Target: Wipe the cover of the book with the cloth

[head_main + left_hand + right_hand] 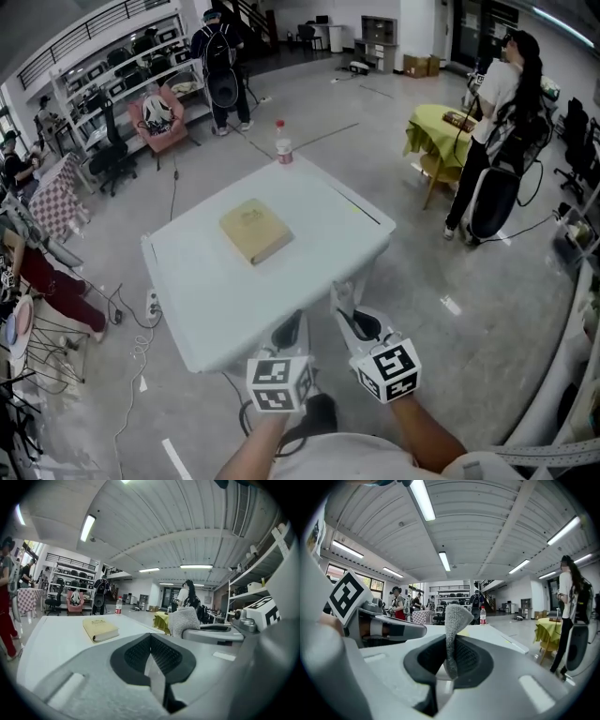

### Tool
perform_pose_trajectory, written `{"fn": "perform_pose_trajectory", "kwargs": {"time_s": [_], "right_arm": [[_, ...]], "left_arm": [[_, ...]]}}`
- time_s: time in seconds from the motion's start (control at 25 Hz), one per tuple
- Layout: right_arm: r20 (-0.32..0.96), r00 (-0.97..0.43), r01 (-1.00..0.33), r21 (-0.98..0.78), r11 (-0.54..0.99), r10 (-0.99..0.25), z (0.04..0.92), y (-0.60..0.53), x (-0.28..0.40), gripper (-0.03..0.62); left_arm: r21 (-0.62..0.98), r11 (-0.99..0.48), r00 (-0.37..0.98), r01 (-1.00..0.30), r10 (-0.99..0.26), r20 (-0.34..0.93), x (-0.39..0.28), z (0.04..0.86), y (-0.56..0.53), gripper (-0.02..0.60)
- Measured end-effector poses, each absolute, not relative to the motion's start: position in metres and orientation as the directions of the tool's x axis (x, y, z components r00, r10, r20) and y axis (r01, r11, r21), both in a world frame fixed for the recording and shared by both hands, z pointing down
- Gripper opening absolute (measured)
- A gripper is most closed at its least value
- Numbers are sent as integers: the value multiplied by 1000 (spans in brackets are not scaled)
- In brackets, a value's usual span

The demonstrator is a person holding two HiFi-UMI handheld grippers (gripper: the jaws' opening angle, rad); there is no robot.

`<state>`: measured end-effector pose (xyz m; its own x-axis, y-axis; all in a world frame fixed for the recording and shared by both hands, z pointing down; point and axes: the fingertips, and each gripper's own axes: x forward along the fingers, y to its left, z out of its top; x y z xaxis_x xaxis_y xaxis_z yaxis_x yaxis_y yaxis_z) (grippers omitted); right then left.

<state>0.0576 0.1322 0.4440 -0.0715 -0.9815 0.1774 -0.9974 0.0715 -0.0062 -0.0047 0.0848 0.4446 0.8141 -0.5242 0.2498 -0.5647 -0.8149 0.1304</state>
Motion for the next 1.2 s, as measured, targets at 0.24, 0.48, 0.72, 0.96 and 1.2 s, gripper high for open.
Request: {"fn": "perform_pose_trajectory", "kwargs": {"time_s": [0.24,0.48,0.72,0.96,1.2], "right_arm": [[193,-104,-994,-3,105,-976,439,47,71,28],[205,-139,-990,-4,142,-969,441,-21,78,28],[215,-199,-979,9,206,-956,436,-83,68,28],[232,-262,-961,21,274,-937,442,-134,58,28],[260,-325,-935,55,350,-909,450,-166,46,28]], "left_arm": [[158,-798,801,-581,-527,284,10,449,7,6],[161,-776,779,-610,-550,301,14,458,-57,6],[159,-744,748,-649,-586,313,4,460,-110,6],[168,-705,713,-689,-621,326,-10,472,-148,7],[181,-665,680,-725,-648,342,-22,482,-170,6]]}}
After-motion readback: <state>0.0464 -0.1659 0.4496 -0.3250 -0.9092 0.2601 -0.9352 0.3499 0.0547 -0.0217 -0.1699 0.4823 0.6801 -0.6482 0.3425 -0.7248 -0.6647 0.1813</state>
